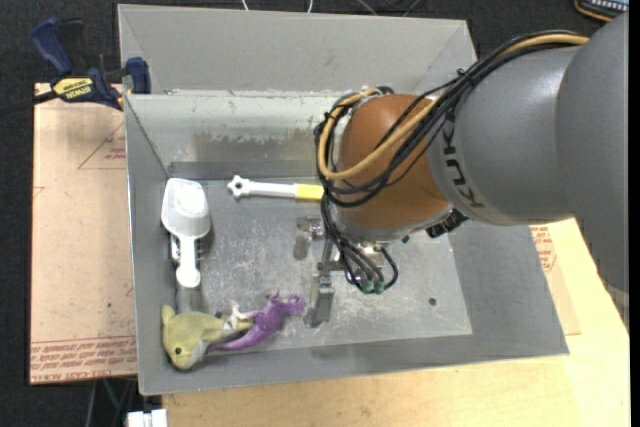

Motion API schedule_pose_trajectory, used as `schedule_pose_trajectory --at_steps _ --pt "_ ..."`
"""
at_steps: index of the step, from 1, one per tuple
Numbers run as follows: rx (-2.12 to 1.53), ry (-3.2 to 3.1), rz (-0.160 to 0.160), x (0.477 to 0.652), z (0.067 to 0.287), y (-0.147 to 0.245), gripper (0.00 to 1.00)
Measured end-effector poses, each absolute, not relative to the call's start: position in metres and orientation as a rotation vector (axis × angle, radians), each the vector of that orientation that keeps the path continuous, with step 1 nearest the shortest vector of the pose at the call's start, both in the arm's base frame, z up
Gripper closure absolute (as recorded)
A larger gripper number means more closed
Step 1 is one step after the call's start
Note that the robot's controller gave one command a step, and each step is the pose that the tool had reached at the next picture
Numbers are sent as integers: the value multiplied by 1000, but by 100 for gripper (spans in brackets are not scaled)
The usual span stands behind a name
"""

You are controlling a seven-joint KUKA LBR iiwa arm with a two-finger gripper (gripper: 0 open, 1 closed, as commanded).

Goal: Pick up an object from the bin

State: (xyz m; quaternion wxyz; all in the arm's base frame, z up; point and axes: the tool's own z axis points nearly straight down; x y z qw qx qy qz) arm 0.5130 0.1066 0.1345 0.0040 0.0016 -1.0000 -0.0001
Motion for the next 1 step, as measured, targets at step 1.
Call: schedule_pose_trajectory --at_steps 1 --pt "-1 -3141 -2 515 139 106 0"
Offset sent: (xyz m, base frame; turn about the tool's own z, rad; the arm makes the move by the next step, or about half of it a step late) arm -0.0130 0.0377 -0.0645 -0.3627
